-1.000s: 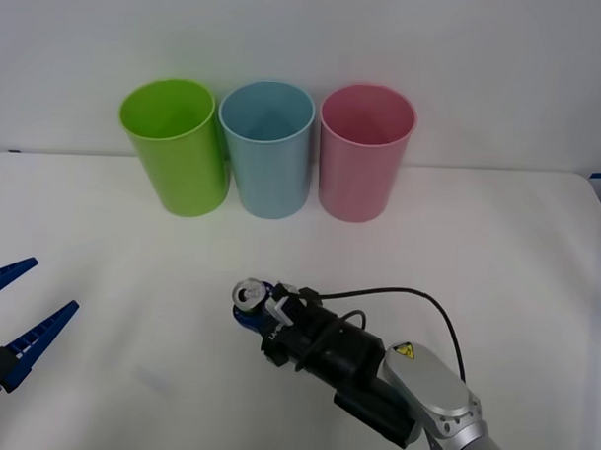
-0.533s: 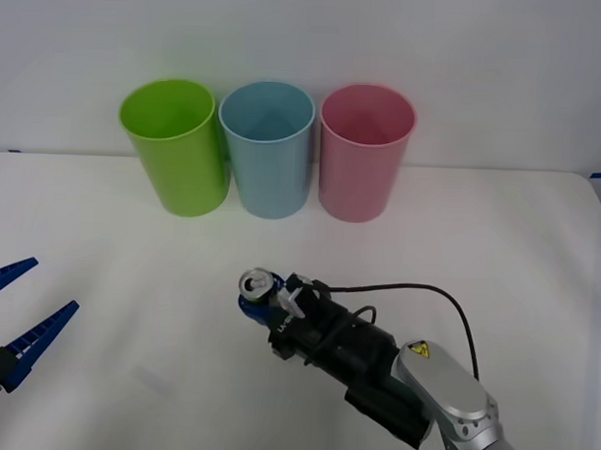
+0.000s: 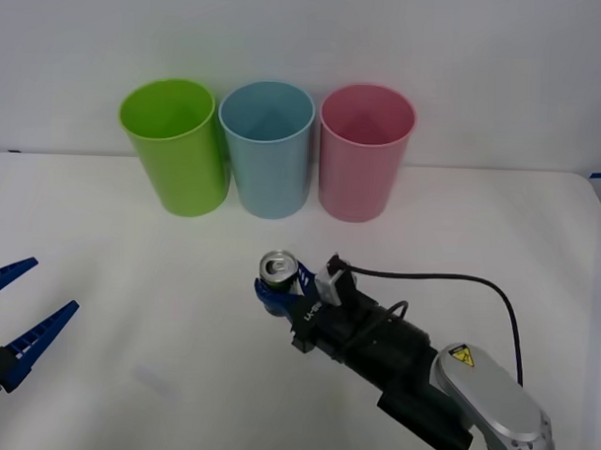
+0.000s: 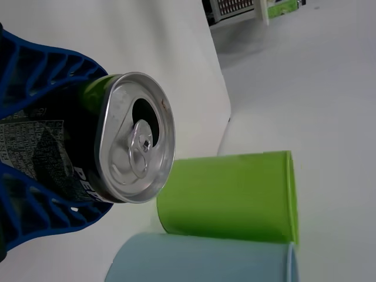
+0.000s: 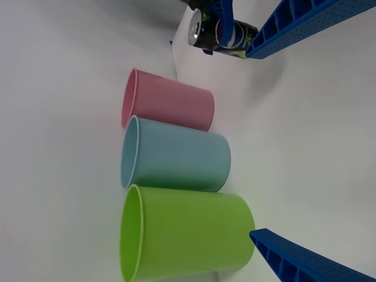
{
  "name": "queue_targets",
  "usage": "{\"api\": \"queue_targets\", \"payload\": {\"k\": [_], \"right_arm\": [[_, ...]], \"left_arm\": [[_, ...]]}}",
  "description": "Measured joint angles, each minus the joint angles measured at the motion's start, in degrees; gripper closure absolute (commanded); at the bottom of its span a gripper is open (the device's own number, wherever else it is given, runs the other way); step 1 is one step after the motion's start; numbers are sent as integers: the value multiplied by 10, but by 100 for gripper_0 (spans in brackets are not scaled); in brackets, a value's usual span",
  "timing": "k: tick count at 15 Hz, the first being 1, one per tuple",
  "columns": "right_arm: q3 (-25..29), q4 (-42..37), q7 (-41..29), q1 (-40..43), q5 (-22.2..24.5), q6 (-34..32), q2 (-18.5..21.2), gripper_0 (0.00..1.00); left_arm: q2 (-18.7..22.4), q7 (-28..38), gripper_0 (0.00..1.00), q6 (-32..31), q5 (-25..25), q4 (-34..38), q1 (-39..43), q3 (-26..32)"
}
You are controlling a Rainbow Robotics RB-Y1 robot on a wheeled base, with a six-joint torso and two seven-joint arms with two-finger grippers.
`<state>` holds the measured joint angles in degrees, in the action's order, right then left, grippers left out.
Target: Grasp the object on the table and drop it into the matching bin: aluminum can to the light blue bin, PET bottle to the pink bin.
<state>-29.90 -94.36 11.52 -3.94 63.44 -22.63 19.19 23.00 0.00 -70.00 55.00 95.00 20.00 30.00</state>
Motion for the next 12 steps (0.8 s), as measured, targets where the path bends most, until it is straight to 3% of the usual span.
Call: {"api": "queue_targets", "payload": {"k": [4,12], "right_arm": [[24,-100,-65,45,-2,10,45,100],[82,-196,-108,74,-2,14,39,100]], "left_arm": [[0,0,0,0,0,0,0,0],[0,0,0,0,0,0,0,0]]}}
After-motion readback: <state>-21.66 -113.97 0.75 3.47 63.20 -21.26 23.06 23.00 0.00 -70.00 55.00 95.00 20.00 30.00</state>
